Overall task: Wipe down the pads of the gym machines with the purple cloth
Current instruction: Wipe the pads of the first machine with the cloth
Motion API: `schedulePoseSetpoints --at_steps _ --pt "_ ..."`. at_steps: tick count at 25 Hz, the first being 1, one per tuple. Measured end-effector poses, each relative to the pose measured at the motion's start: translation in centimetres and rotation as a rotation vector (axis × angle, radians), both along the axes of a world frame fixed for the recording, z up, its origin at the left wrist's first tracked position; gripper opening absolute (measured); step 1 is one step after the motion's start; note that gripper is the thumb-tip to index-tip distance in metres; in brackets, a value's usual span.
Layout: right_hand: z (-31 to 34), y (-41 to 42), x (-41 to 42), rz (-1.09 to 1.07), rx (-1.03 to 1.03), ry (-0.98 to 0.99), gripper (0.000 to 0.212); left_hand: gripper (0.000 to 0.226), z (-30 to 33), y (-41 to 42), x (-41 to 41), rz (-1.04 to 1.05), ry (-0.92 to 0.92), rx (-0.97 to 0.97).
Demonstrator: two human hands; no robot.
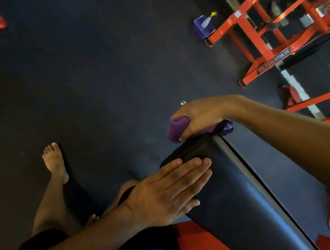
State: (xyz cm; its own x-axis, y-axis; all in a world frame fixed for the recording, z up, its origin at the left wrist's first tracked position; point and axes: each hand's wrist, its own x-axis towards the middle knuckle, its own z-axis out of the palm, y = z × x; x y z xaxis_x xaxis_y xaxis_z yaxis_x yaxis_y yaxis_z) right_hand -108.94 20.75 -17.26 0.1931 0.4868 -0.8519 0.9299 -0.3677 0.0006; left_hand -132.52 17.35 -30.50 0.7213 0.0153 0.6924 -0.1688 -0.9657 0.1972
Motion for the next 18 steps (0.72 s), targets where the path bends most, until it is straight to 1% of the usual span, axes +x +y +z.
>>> schedulePoseSetpoints --at_steps 2,6,8,11,13,15,16,17,18 --pt "-0.1 0.2 0.1 -0.039 0.005 -0.013 0.022 0.064 -0.1 0.0 -0.2 0.000 -0.009 0.010" --pt "-3.5 1.1 2.7 -0.161 -0.086 -0.192 0.033 0.069 0.1 -0.1 -0.3 -0.012 0.018 0.015" --pt "-4.6 0.9 3.3 -0.168 -0.119 -0.216 0.033 0.071 0.1 -0.2 -0.6 -0.006 0.034 0.031" --pt "-2.5 0.6 2.2 -0.137 0.018 -0.082 0.034 0.070 0.4 -0.1 -0.3 -0.007 0.060 0.027" --pt "0.2 -0.4 1.2 -0.137 0.122 0.012 0.035 0.065 0.5 0.3 -0.4 -0.099 0.079 0.001" --pt "3.8 -2.2 0.1 -0.177 0.293 0.091 0.035 0.059 1.4 2.2 -1.5 -0.235 0.113 -0.160" --pt "5.6 -3.6 -0.3 -0.193 0.390 0.114 0.032 0.060 1.3 3.8 -2.1 -0.259 0.190 -0.354" --pt "7.2 -5.1 -0.5 -0.208 0.491 0.120 0.029 0.060 1.0 5.8 -2.2 -0.202 0.238 -0.475" --pt "9.0 -6.8 -0.9 -0.226 0.578 0.120 0.027 0.056 1.0 8.2 -1.8 -0.095 0.205 -0.545"
